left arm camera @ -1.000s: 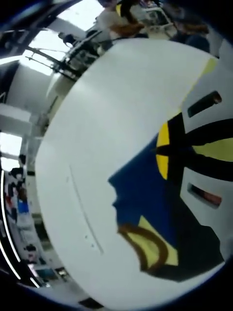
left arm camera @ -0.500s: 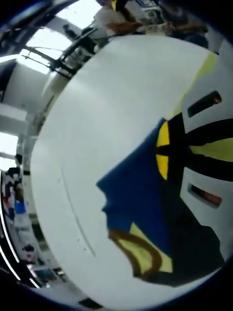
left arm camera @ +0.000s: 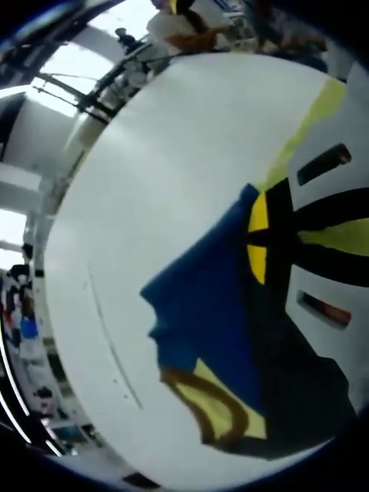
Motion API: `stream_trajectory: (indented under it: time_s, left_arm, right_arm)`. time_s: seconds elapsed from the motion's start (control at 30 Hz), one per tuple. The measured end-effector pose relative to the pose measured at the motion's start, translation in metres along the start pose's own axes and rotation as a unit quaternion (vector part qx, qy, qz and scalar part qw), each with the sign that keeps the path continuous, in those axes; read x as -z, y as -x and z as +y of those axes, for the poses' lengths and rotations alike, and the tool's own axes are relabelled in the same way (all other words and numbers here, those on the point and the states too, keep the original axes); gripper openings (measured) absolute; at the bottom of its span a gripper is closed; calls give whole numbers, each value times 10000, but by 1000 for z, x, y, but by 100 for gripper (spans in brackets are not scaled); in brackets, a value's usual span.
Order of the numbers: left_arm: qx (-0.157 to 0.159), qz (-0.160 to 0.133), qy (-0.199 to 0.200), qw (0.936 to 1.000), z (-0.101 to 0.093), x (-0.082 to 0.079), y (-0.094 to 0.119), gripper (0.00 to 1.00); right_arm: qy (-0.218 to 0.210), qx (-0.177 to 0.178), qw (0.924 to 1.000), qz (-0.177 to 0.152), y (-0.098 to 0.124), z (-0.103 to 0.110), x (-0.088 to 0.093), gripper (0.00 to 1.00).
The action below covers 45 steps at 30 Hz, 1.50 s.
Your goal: Fold the garment on the visible template until the final outline fits inside the template.
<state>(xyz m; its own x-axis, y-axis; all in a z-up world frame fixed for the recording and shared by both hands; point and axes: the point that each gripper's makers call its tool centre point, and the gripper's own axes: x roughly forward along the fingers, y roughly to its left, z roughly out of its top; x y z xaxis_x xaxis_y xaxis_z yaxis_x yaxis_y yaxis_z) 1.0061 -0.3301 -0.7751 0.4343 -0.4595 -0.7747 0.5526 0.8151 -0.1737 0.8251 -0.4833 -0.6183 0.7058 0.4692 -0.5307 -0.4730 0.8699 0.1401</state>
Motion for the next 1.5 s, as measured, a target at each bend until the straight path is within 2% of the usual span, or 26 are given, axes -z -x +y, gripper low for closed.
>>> stream_trajectory:
  time_s: [0.2,0.4,0.53,0.93,1.17,1.37,1.5]
  left_arm:
    - [85,20,-86,9999,-3,-1,0,4]
    - [227,-158,-105,9996,-7,-12,8,13]
    - [249,-265,-159,9992,-3,-18,17,16]
    - [290,-389,-216,9986,13,-12,41,22]
    - [452,-603,-168,9970,29,-5,79,31]
    - [365,-717,-268,9964,50,7,114,34]
    - [359,-800,-209,9959,56,13,133,38]
  right_arm:
    - [17,-29,10000,-17,-1,3,-2,96]
    - [50,-77,10000,-23,-2,6,-5,96]
    - [61,-103,9999,-46,-3,9,-7,96]
    - [173,-178,9996,-148,-2,18,-19,96]
    - [190,-240,9993,-217,-5,23,-25,96]
    - [262,-392,9985,-260,-13,34,-31,96]
    - [314,-470,9980,-277,-16,40,-35,96]
